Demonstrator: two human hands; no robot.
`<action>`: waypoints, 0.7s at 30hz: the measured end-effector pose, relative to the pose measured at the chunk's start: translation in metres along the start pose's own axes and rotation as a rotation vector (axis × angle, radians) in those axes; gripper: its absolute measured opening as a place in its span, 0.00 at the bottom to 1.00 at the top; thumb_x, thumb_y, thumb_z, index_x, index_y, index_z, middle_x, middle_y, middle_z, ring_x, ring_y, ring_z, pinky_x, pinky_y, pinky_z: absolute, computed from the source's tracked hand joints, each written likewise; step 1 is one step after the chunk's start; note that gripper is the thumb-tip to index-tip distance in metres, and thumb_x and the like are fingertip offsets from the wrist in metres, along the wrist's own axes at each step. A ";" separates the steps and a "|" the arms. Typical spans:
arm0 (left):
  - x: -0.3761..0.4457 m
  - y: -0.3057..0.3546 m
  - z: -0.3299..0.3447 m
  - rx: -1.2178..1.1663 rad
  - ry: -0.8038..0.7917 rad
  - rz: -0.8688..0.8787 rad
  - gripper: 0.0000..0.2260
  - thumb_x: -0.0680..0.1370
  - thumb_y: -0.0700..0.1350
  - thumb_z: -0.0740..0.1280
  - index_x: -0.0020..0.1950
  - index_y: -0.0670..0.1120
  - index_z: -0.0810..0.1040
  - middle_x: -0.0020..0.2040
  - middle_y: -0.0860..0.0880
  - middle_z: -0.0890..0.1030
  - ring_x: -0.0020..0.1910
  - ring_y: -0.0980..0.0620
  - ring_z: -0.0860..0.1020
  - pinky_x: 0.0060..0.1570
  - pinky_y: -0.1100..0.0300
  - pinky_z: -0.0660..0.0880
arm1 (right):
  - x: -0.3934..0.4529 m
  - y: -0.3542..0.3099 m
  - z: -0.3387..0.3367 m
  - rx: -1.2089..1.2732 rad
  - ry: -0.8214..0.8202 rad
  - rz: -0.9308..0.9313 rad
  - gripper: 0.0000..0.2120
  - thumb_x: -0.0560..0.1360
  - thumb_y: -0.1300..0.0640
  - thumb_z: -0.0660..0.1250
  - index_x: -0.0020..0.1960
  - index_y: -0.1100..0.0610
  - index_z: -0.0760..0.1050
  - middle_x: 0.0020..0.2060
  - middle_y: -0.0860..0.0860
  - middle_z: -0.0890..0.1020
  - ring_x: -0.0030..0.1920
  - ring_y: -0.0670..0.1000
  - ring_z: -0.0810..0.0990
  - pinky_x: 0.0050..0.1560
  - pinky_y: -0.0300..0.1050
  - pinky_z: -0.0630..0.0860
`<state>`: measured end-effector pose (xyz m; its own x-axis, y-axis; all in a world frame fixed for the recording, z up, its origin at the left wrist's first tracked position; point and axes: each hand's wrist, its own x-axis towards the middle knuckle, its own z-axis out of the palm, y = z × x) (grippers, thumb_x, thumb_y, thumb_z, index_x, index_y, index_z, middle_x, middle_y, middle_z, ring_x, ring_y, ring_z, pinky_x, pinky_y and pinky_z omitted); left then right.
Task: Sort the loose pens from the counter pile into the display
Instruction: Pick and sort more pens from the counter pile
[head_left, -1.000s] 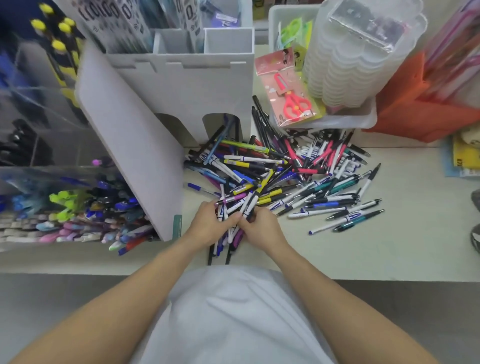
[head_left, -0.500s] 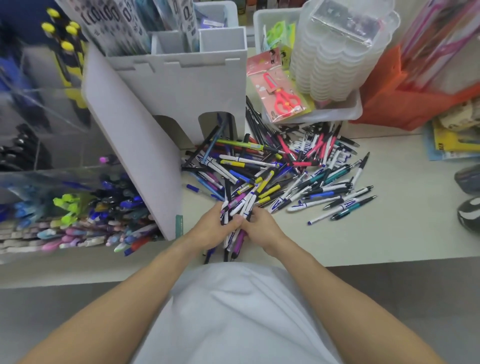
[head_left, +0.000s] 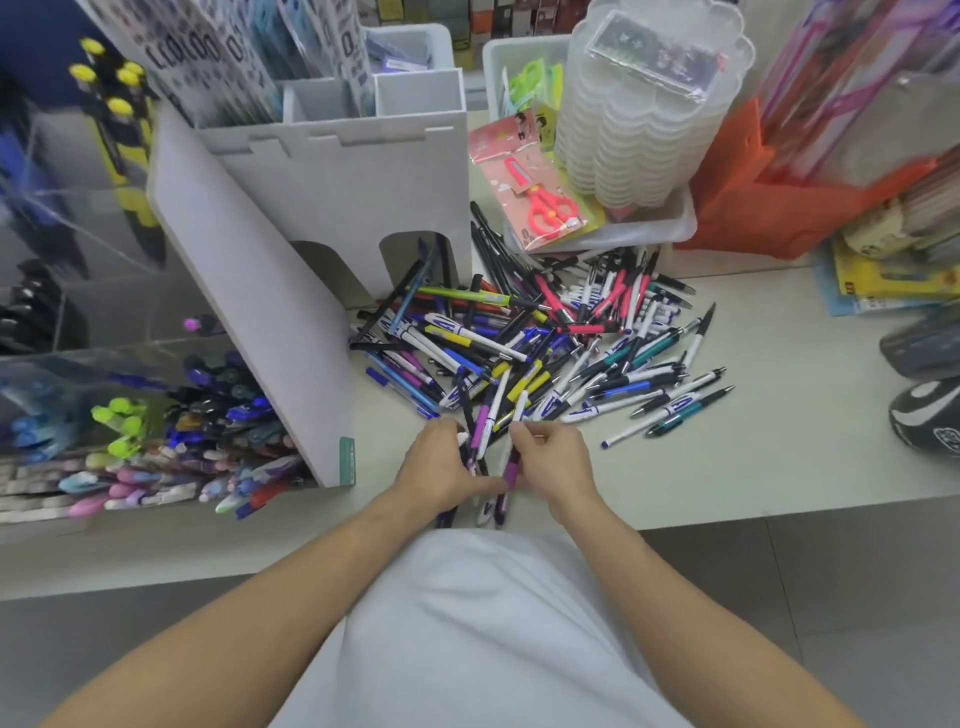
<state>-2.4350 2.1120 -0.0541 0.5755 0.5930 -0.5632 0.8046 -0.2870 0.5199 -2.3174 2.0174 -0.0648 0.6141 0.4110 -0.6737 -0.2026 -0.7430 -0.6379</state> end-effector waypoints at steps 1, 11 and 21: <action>0.001 0.001 0.001 -0.046 -0.014 0.026 0.22 0.63 0.57 0.82 0.43 0.51 0.73 0.43 0.54 0.75 0.40 0.56 0.74 0.33 0.65 0.66 | 0.002 -0.001 0.001 0.012 -0.007 0.004 0.15 0.78 0.50 0.68 0.43 0.63 0.81 0.34 0.55 0.83 0.38 0.56 0.81 0.50 0.60 0.81; 0.020 0.001 -0.019 -0.308 -0.323 -0.077 0.08 0.72 0.54 0.77 0.44 0.51 0.83 0.41 0.51 0.85 0.41 0.55 0.81 0.47 0.61 0.79 | 0.007 -0.022 0.002 0.234 -0.324 0.148 0.17 0.84 0.56 0.63 0.52 0.69 0.83 0.48 0.65 0.86 0.49 0.68 0.85 0.50 0.63 0.83; 0.005 -0.005 -0.030 -0.551 -0.462 -0.054 0.17 0.74 0.37 0.75 0.60 0.48 0.79 0.48 0.57 0.87 0.48 0.62 0.83 0.49 0.68 0.77 | 0.004 -0.037 -0.010 0.417 -0.472 0.336 0.27 0.83 0.40 0.56 0.53 0.61 0.83 0.50 0.61 0.86 0.49 0.58 0.85 0.59 0.58 0.80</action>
<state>-2.4406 2.1389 -0.0409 0.6385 0.1817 -0.7478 0.7128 0.2269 0.6637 -2.3002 2.0409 -0.0400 0.0906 0.4503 -0.8883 -0.6554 -0.6446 -0.3936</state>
